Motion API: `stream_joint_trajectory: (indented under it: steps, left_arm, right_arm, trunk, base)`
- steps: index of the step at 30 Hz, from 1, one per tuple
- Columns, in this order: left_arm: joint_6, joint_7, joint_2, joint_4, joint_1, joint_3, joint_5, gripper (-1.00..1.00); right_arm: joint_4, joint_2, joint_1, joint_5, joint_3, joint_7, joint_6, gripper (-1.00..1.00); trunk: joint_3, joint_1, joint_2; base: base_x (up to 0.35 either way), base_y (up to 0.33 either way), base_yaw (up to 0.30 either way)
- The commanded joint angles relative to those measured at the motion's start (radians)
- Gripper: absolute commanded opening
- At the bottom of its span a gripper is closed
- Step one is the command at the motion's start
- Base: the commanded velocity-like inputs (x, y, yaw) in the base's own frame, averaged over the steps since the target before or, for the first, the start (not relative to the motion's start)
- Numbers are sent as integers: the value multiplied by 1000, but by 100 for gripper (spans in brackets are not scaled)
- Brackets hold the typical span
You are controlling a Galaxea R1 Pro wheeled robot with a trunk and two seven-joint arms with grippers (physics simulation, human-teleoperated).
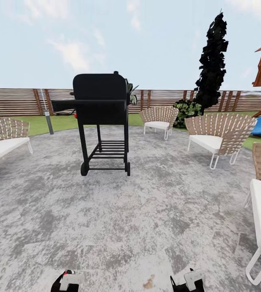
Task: In the garden, pick up the pesticide atomizer on the floor and spray pesticide onto both trees until each tree trunk is fully covered.
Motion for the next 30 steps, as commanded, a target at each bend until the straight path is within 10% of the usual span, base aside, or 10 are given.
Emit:
stream_joint_trajectory:
  steps: [1, 30]
  left_arm:
    - [0, 0, 0, 0, 0, 0, 0, -100]
    - [-1, 0, -4, 0, 5, 1, 0, -100]
  right_arm:
    - [0, 0, 0, 0, 0, 0, 0, 100]
    - [-2, 0, 0, 1, 0, 0, 0, 100]
  trunk:
    - [3, -4, 7]
    - [94, -115, 210]
  base:
    - [0, 0, 0]
    - [0, 0, 0]
